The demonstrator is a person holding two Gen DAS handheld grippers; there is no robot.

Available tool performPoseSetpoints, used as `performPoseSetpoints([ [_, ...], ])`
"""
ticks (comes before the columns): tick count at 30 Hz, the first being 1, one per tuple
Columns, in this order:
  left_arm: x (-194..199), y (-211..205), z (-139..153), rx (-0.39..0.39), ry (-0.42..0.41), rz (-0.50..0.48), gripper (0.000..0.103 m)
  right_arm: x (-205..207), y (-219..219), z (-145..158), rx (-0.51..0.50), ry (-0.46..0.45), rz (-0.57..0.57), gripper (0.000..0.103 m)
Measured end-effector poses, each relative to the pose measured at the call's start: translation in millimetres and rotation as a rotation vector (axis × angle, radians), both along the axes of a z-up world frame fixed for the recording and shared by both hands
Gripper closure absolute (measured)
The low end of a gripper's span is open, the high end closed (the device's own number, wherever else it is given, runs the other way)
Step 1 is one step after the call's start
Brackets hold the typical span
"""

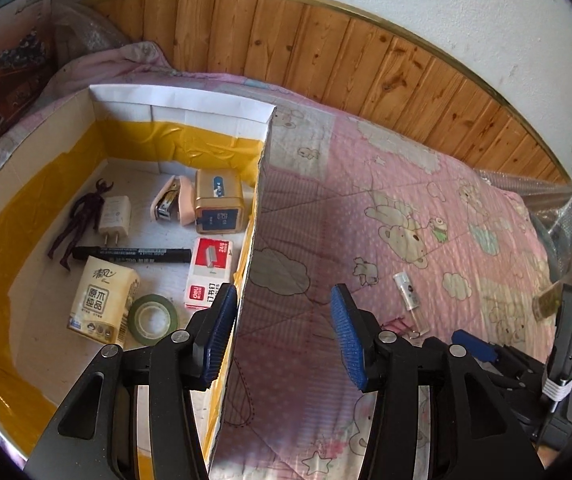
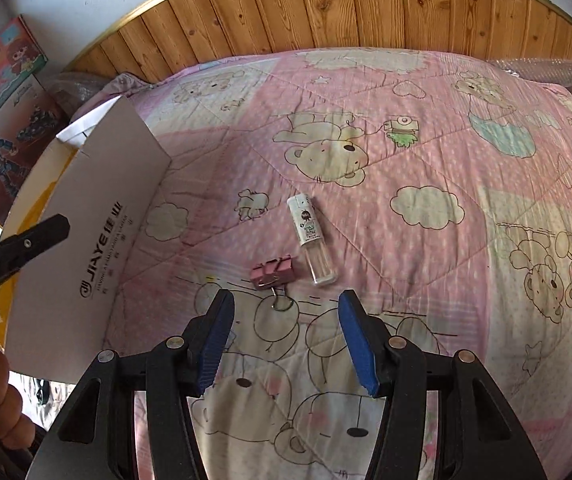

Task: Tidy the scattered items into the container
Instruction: 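Move both tools back to the pink binder clip and clear bottle, then grasp the pink binder clip with the left tool while the right tool grasps the clear bottle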

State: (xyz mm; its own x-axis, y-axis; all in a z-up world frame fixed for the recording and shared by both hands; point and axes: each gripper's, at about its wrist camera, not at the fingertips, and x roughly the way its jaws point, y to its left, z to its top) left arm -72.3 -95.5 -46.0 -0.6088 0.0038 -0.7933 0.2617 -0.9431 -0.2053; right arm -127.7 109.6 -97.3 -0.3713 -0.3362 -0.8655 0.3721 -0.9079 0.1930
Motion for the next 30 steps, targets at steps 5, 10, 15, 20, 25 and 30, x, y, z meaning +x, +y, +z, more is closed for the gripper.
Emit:
performPoseSetpoints([
  [5, 4, 19, 18, -0.2, 0.095, 0.02, 0.053, -24, -7, -15, 0.062, 0.044, 0.046, 0.048],
  [10, 7, 54, 35, -0.267, 0.206, -0.109, 0.051, -42, -17, -24, 0.086, 0.061, 0.075, 0.05],
  [15, -16, 71, -8, -0.034, 0.066, -0.259, 0.051, -55, -26, -43, 0.13, 0.065, 0.099, 0.053],
  [20, -34, 81, -46, 0.123, -0.014, -0.309, 0.051, -59, -28, -42, 0.17, 0.116, 0.126, 0.074],
  [25, -49, 91, -70, 0.136, -0.035, -0.305, 0.05, -70, 0, -37, 0.101, 0.053, 0.055, 0.083],
  [30, -61, 107, -87, 0.13, -0.041, -0.326, 0.047, -75, 23, -36, 0.027, -0.019, 0.002, 0.083],
])
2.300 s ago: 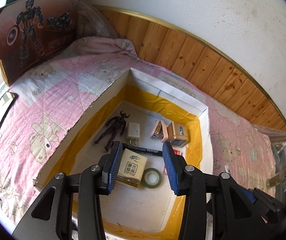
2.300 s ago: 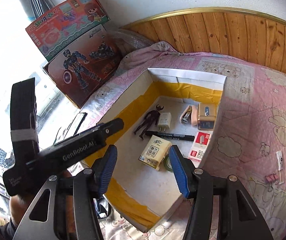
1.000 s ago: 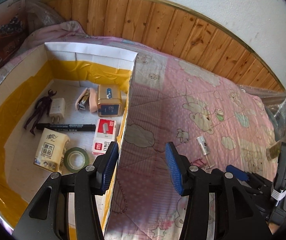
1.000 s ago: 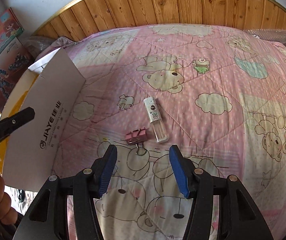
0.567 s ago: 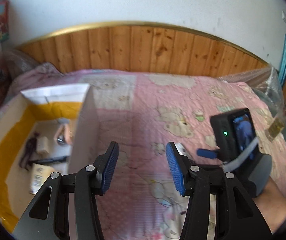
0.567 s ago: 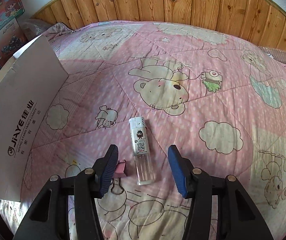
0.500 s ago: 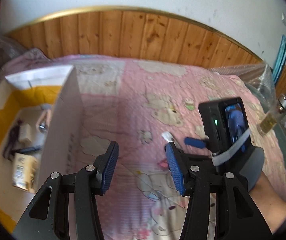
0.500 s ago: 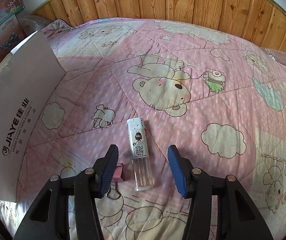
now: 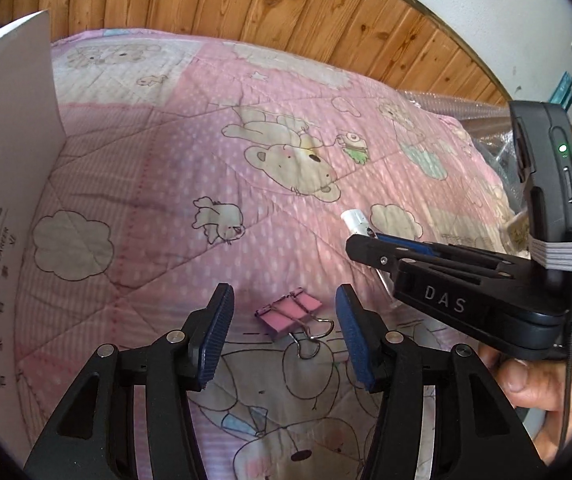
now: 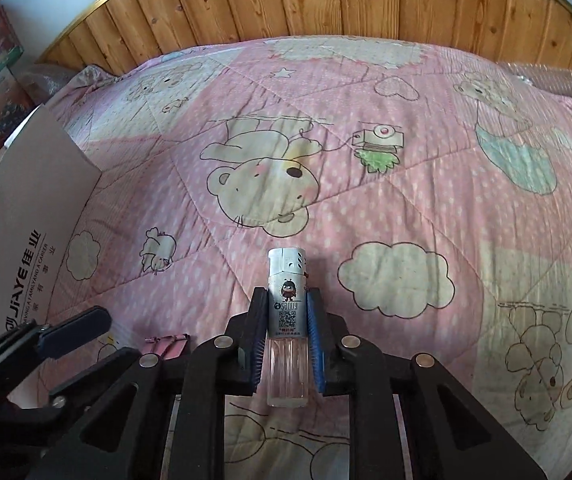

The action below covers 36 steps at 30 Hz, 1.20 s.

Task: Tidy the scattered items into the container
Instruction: 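Grasp the pink binder clip with the left tool while the right tool grasps the clear bottle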

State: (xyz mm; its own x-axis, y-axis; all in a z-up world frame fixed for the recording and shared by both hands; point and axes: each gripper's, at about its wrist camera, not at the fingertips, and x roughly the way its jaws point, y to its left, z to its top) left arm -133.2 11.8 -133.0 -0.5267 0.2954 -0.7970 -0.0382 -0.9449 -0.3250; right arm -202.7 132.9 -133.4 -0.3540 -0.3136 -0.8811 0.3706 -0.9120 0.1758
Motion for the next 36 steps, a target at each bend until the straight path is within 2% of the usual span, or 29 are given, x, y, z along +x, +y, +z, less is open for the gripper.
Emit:
performPoseSetpoints([
  [2, -2, 7, -7, -0.018, 0.004, -0.01, 0.044, 0, 3, -1, -0.015, -0.017, -0.001, 0.082],
  [4, -2, 16, -8, -0.068, 0.034, -0.015, 0.043, 1, 3, -1, -0.021, -0.022, 0.004, 0.082],
  [6, -1, 17, -7, -0.08, 0.037, -0.017, 0.045, 2, 3, -1, -0.026, -0.027, 0.011, 0.082],
  [7, 0, 16, -7, -0.102, 0.039, -0.014, 0.058, 2, 3, -1, -0.026, -0.028, 0.015, 0.082],
  [8, 0, 15, -7, -0.128, 0.039, -0.012, 0.066, 3, 3, 0, -0.028, -0.03, 0.018, 0.082],
  [12, 4, 8, -5, -0.11, 0.033, 0.005, 0.067, 3, 1, 3, -0.04, -0.031, 0.022, 0.082],
  [13, 5, 8, -4, -0.11, 0.039, 0.002, 0.078, 4, -1, 5, -0.042, -0.028, 0.026, 0.082],
  [14, 7, 8, -1, -0.116, 0.048, 0.003, 0.083, 6, -2, 7, -0.044, -0.025, 0.033, 0.082],
  [17, 10, 7, 8, -0.111, 0.059, 0.002, 0.088, 12, -8, 14, -0.051, -0.011, 0.05, 0.082],
  [21, 13, -3, 13, -0.083, 0.04, 0.034, 0.088, 19, -15, 24, -0.067, 0.002, 0.067, 0.082],
  [22, 13, -7, 11, -0.063, 0.027, 0.047, 0.082, 21, -15, 27, -0.07, 0.005, 0.068, 0.082],
  [23, 13, -11, 9, -0.047, 0.012, 0.061, 0.061, 21, -15, 29, -0.074, 0.007, 0.068, 0.082],
  [24, 13, -14, 7, -0.037, 0.001, 0.078, 0.053, 22, -14, 31, -0.077, 0.008, 0.067, 0.082],
  [26, 15, -15, 3, -0.024, -0.011, 0.089, 0.049, 24, -11, 34, -0.084, 0.007, 0.063, 0.082],
  [29, 17, 0, -1, -0.04, -0.019, 0.044, 0.044, 23, -9, 33, -0.089, -0.001, 0.06, 0.082],
  [31, 18, 12, -6, -0.103, -0.014, 0.028, 0.044, 21, -8, 30, -0.088, -0.01, 0.059, 0.082],
  [32, 19, 16, -7, -0.133, -0.004, 0.025, 0.047, 20, -8, 28, -0.089, -0.017, 0.058, 0.082],
  [33, 20, 18, -6, -0.169, 0.003, 0.038, 0.056, 20, -7, 26, -0.091, -0.023, 0.057, 0.082],
  [34, 20, 16, -5, -0.183, 0.005, 0.044, 0.066, 19, -7, 24, -0.092, -0.028, 0.057, 0.082],
  [36, 20, 9, -4, -0.154, 0.003, 0.064, 0.066, 18, -7, 22, -0.092, -0.033, 0.058, 0.082],
])
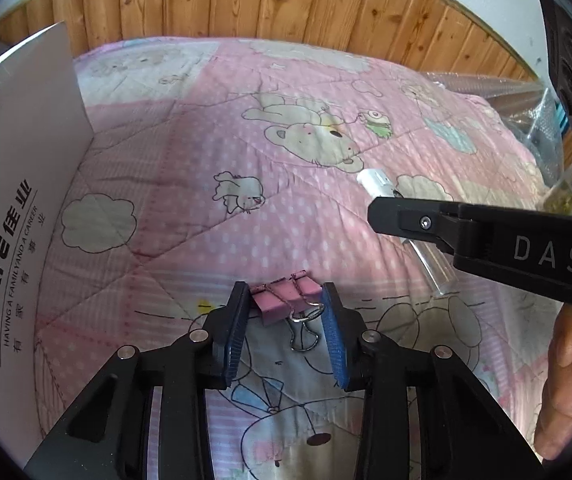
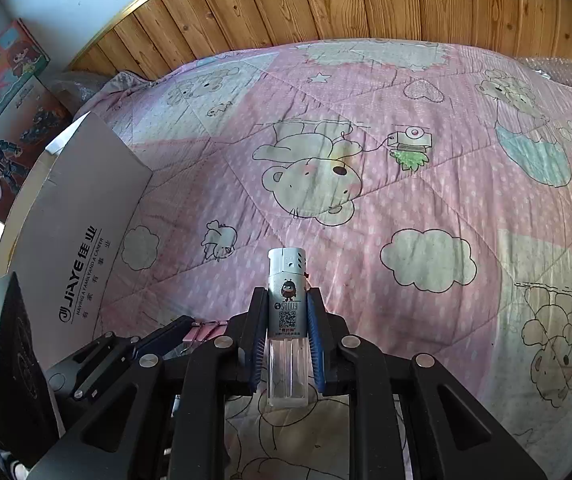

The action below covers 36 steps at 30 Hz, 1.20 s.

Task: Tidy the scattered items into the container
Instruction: 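Grasp the pink binder clip with the left tool while the right tool grasps the clear bottle, then carry the binder clip and clear bottle in both tools over the cardboard box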

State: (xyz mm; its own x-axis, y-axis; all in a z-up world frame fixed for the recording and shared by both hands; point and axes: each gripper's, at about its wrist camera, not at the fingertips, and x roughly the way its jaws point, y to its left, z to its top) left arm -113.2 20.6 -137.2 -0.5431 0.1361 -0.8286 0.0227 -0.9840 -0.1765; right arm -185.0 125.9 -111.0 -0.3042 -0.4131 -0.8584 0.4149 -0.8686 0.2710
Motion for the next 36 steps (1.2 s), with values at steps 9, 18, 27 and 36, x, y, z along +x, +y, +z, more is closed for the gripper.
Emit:
performPoseSetpoints([
  [9, 8, -29, 30, 0.039, 0.044, 0.076, 0.066, 9, -5, 18, -0.027, 0.023, 0.02, 0.083],
  [18, 43, -58, 91, 0.072, 0.123, 0.101, 0.066, 38, -30, 48, -0.038, 0.077, 0.079, 0.082],
  [27, 70, -89, 119, 0.116, 0.17, 0.151, 0.066, 80, -55, 78, -0.058, 0.133, 0.155, 0.082],
  [36, 82, -107, 134, 0.115, 0.207, 0.161, 0.066, 103, -75, 99, -0.08, 0.173, 0.19, 0.082],
])
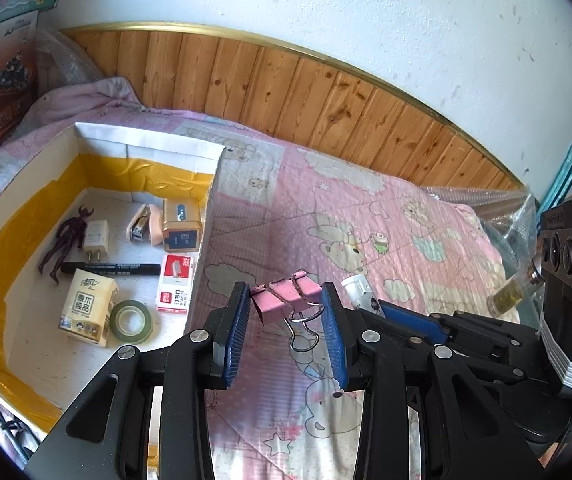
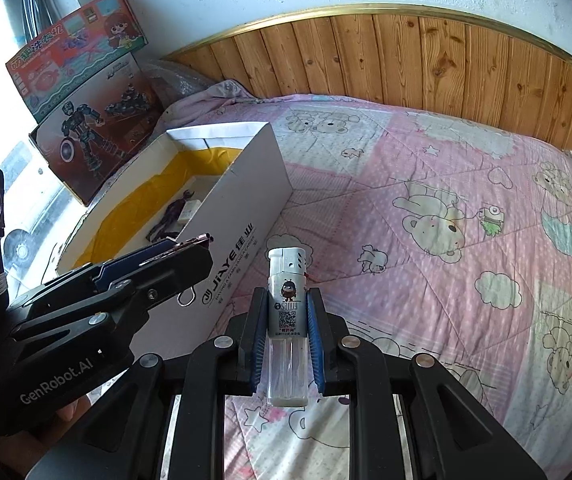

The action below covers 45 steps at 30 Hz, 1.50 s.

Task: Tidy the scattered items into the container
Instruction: 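Carry the binder clip and clear bottle in both tools over the cardboard box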

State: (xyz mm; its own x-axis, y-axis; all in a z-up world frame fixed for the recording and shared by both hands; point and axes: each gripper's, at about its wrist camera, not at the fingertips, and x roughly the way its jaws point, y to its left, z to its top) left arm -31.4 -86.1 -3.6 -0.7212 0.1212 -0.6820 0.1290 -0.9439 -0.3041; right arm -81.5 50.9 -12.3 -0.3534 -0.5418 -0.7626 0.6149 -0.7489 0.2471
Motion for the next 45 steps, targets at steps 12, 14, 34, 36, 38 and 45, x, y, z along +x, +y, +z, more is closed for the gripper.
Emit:
performPoseSetpoints([
  [12, 18, -36, 19, 0.008, 0.047, 0.047, 0.066, 15, -21, 13, -0.03, 0.026, 0.018, 0.082],
  [14, 22, -46, 23, 0.012, 0.056, 0.063, 0.066, 19, -25, 17, -0.04, 0.036, 0.027, 0.083],
  [34, 45, -135, 17, 0.071, 0.037, 0.18, 0.066, 51, -81, 38, -0.047, 0.154, 0.108, 0.083],
  [36, 48, -144, 16, 0.074, 0.038, 0.194, 0.066, 54, -88, 40, -0.044, 0.172, 0.113, 0.083],
  [38, 49, -151, 15, 0.077, 0.037, 0.206, 0.066, 58, -95, 41, -0.042, 0.189, 0.121, 0.083],
  [45, 53, -172, 7, 0.09, 0.023, 0.237, 0.066, 67, -118, 36, -0.034, 0.205, 0.146, 0.083],
])
